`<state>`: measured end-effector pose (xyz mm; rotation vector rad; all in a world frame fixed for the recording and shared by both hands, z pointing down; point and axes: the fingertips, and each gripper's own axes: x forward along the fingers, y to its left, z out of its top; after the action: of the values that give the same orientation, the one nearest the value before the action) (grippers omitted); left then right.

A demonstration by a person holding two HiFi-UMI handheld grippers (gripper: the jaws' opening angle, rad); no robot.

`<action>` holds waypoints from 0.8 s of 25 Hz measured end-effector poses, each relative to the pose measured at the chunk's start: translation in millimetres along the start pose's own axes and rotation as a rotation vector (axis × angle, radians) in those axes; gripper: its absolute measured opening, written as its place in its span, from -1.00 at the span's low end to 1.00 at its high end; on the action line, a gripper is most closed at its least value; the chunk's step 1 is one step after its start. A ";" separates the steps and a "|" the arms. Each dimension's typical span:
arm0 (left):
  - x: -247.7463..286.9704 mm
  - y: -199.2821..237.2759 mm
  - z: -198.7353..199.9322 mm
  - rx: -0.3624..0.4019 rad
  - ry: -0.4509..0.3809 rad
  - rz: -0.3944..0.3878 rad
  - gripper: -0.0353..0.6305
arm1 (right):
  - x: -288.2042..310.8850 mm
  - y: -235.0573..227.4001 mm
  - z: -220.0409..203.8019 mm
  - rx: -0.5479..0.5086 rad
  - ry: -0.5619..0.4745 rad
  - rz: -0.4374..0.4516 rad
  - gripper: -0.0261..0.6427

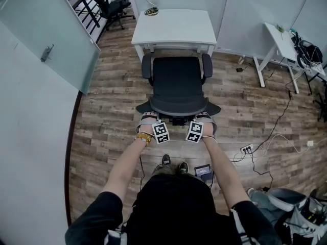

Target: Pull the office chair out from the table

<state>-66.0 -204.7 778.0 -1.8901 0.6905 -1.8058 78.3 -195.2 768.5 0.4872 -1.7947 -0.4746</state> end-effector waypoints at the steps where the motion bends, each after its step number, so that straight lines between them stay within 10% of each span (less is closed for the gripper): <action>1: -1.6 -1.2 0.5 0.001 -0.001 0.001 -0.57 | -1.5 1.5 -0.3 -0.004 -0.001 0.000 -0.67; 20: -24.4 -31.4 3.7 -0.016 0.046 -0.023 -0.57 | -23.4 31.2 -1.6 -0.041 -0.006 0.002 -0.68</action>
<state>-61.1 -165.0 778.2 -1.8792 0.7037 -1.8678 83.1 -156.5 767.4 0.4562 -1.7872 -0.5109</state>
